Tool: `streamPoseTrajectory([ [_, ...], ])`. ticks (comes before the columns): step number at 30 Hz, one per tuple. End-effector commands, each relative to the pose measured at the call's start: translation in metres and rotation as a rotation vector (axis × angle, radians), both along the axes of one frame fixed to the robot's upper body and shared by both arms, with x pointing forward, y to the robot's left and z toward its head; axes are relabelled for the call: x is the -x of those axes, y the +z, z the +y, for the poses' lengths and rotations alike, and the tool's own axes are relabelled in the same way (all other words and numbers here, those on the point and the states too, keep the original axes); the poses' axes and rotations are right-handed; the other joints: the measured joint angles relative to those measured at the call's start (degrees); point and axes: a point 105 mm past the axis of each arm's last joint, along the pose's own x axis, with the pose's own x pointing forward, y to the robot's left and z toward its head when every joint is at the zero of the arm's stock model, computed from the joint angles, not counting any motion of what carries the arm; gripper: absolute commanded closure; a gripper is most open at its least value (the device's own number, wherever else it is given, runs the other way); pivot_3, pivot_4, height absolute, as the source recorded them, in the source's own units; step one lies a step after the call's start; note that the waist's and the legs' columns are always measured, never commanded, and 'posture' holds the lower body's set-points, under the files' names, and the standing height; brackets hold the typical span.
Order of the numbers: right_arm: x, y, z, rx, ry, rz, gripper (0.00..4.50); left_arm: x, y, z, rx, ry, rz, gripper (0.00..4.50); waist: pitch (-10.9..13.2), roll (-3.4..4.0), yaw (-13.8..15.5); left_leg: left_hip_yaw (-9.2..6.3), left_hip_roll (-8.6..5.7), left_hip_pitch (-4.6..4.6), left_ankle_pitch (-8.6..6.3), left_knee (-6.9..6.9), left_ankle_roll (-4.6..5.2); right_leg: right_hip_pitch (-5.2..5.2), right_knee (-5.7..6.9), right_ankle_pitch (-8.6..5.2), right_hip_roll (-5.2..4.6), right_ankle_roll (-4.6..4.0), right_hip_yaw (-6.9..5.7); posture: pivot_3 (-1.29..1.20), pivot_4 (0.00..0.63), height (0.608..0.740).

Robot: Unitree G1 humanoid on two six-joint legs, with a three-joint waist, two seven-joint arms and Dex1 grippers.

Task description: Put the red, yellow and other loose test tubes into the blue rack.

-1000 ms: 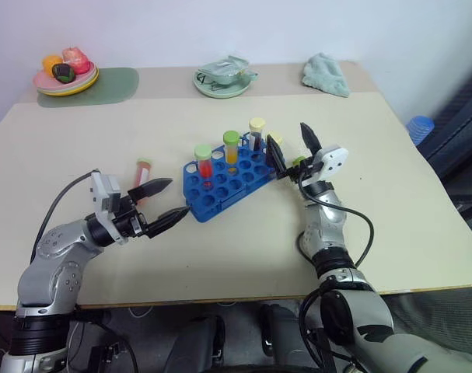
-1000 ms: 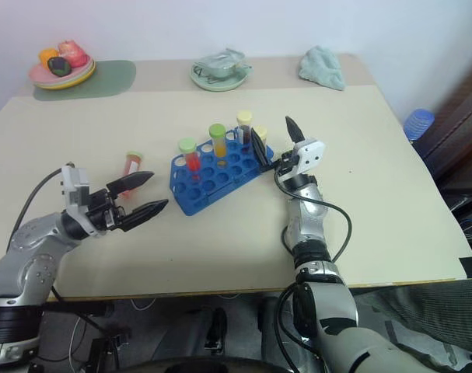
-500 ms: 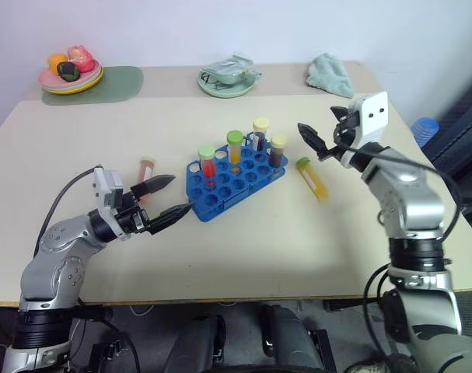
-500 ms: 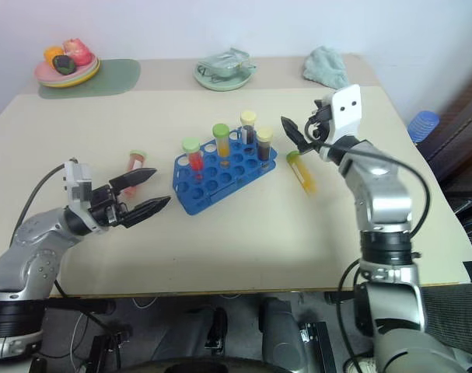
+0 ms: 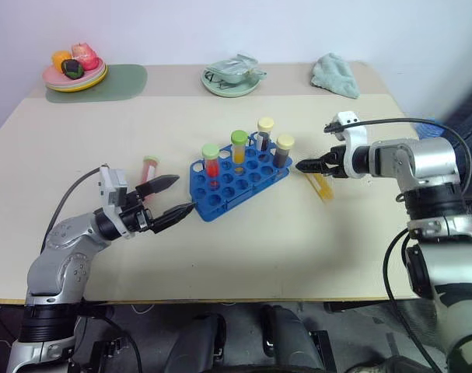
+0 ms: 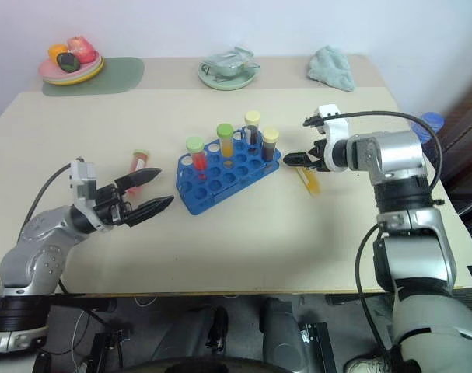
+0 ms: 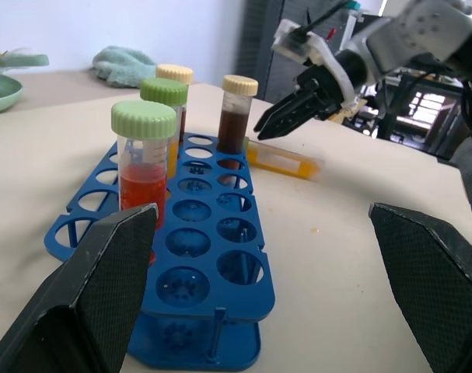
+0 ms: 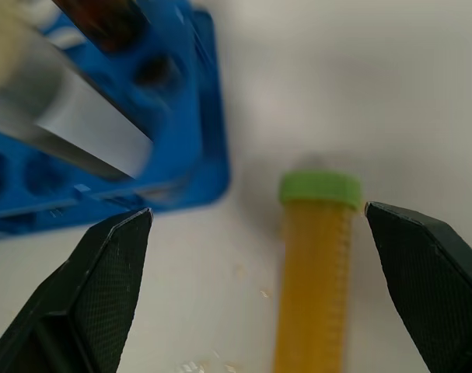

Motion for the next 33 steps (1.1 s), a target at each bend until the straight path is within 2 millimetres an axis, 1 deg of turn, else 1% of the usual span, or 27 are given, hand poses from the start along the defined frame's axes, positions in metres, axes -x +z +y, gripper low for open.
streamPoseTrajectory([
  [1, -0.007, 0.006, -0.007, 0.034, 0.005, -0.008, 0.03, 0.005, 0.010, -0.002, 0.004, -0.010, -0.034, 0.00, 0.00, 0.00, 0.00, 0.00, 0.00, 0.00, 0.00, 0.00, 0.00, 0.00, 0.00, 0.00, 0.00, 0.00, 0.00, 0.00, 0.150, 0.740],
  [7, -0.010, -0.009, -0.014, 0.092, 0.013, 0.038, 0.03, 0.010, 0.007, 0.001, 0.002, 0.010, -0.017, 0.00, 0.00, 0.00, 0.00, 0.00, -0.01, -0.01, 0.04, 0.00, -0.08, -0.01, -0.02, 0.00, 0.00, 0.00, 0.00, 0.00, 0.150, 0.740],
  [10, -0.010, -0.018, -0.018, 0.123, 0.014, 0.052, 0.03, 0.010, 0.009, 0.003, 0.031, 0.027, -0.011, 0.00, 0.00, 0.00, -0.01, 0.00, -0.01, -0.01, 0.02, 0.00, -0.05, -0.01, 0.00, 0.00, 0.00, 0.01, 0.00, 0.00, 0.150, 0.740],
  [13, -0.011, -0.023, -0.020, 0.150, 0.025, 0.056, 0.76, 0.010, 0.010, 0.004, 0.029, 0.027, -0.012, 0.00, 0.00, 0.00, -0.03, 0.00, -0.01, 0.00, 0.05, 0.00, -0.10, 0.00, 0.01, 0.00, 0.01, 0.01, 0.00, 0.00, 0.150, 0.740],
  [14, -0.011, -0.024, -0.019, 0.160, 0.035, 0.050, 1.26, 0.010, 0.010, 0.004, 0.027, 0.027, -0.012, 0.00, 0.00, 0.00, -0.02, 0.00, -0.01, 0.00, 0.09, 0.00, -0.18, 0.00, 0.01, 0.00, 0.01, 0.01, 0.00, 0.00, 0.150, 0.740],
  [15, -0.011, -0.025, -0.018, 0.168, 0.043, 0.044, 1.66, 0.010, 0.011, 0.004, 0.027, 0.028, -0.012, 0.00, -0.01, 0.00, -0.16, 0.00, -0.01, 0.01, 0.15, 0.00, -0.27, 0.00, 0.01, 0.00, 0.01, 0.01, 0.00, 0.00, 0.150, 0.740],
  [16, -0.011, -0.026, -0.017, 0.169, 0.053, 0.043, 2.38, 0.010, 0.011, 0.004, 0.027, 0.028, -0.012, 0.00, -0.01, 0.00, -0.21, 0.00, -0.01, 0.02, 0.15, 0.00, -0.28, 0.01, 0.02, 0.01, 0.02, 0.01, 0.00, 0.00, 0.150, 0.740],
  [17, -0.011, -0.026, -0.015, 0.168, 0.062, 0.044, 2.65, 0.010, 0.011, 0.004, 0.026, 0.028, -0.012, 0.00, -0.01, 0.00, -0.20, 0.00, -0.01, 0.02, 0.15, 0.00, -0.28, 0.01, 0.02, 0.01, 0.02, 0.01, 0.00, 0.00, 0.150, 0.740],
  [18, -0.011, -0.026, -0.015, 0.171, 0.070, 0.042, 3.15, 0.010, 0.011, 0.004, 0.026, 0.028, -0.011, 0.00, -0.01, -0.01, -0.15, 0.00, -0.01, 0.02, 0.15, 0.00, -0.27, 0.01, 0.03, 0.01, 0.02, 0.01, 0.00, 0.00, 0.150, 0.740],
  [19, -0.010, -0.026, -0.015, 0.182, 0.078, 0.038, 3.52, 0.010, 0.010, 0.004, 0.026, 0.028, -0.010, 0.00, -0.01, -0.01, -0.14, 0.00, -0.01, 0.03, 0.15, 0.01, -0.27, 0.02, 0.03, 0.01, 0.02, 0.01, 0.00, 0.00, 0.150, 0.740],
  [22, -0.009, -0.026, -0.014, 0.191, 0.096, 0.031, 3.52, 0.011, 0.009, 0.004, 0.024, 0.025, -0.008, 0.00, -0.01, -0.01, -0.11, 0.00, -0.01, 0.03, 0.14, 0.01, -0.27, 0.02, 0.02, 0.01, 0.02, 0.01, 0.00, 0.00, 0.150, 0.740],
  [24, -0.007, -0.024, -0.018, 0.226, 0.121, 0.005, 3.52, 0.010, 0.009, 0.003, 0.025, 0.022, -0.009, 0.00, -0.01, -0.01, -0.07, 0.00, -0.01, 0.03, 0.16, 0.01, -0.29, 0.01, 0.03, 0.01, 0.02, 0.01, 0.00, 0.00, 0.150, 0.740],
  [26, -0.001, -0.019, -0.023, 0.250, 0.151, -0.025, 3.52, 0.009, 0.011, 0.001, 0.026, 0.019, -0.013, 0.00, -0.01, 0.00, 0.15, 0.00, -0.01, 0.02, 0.16, 0.01, -0.31, 0.01, 0.02, 0.01, 0.02, 0.01, 0.00, 0.00, 0.150, 0.740],
  [28, 0.004, -0.015, -0.023, 0.237, 0.168, -0.040, 3.52, 0.009, 0.011, 0.000, 0.027, 0.018, -0.014, 0.00, 0.00, 0.01, 0.36, -0.01, -0.03, -0.01, 0.16, 0.01, -0.31, 0.01, 0.00, 0.01, 0.00, 0.01, -0.01, 0.00, 0.150, 0.740],
  [30, 0.024, -0.009, -0.027, 0.246, 0.248, -0.065, 3.52, 0.009, 0.012, 0.001, 0.027, 0.019, -0.016, 0.00, 0.01, 0.01, 0.50, 0.00, -0.04, -0.02, 0.16, 0.01, -0.31, 0.00, -0.02, 0.01, -0.01, 0.01, -0.01, 0.00, 0.150, 0.740],
  [31, 0.042, -0.009, -0.027, 0.253, 0.302, -0.070, 3.52, 0.009, 0.012, 0.001, 0.027, 0.020, -0.017, 0.00, 0.01, 0.02, 1.03, -0.02, -0.04, -0.09, 0.16, 0.01, -0.30, -0.03, -0.04, 0.00, -0.01, 0.01, -0.01, 0.00, 0.150, 0.740],
  [33, 0.074, -0.011, -0.022, 0.251, 0.387, -0.056, 3.52, 0.009, 0.012, 0.001, 0.026, 0.020, -0.015, 0.00, 0.03, 0.07, 1.51, -0.09, -0.03, -0.23, 0.14, 0.02, -0.27, -0.13, -0.09, 0.00, 0.00, 0.02, -0.06, 0.00, 0.150, 0.740],
])
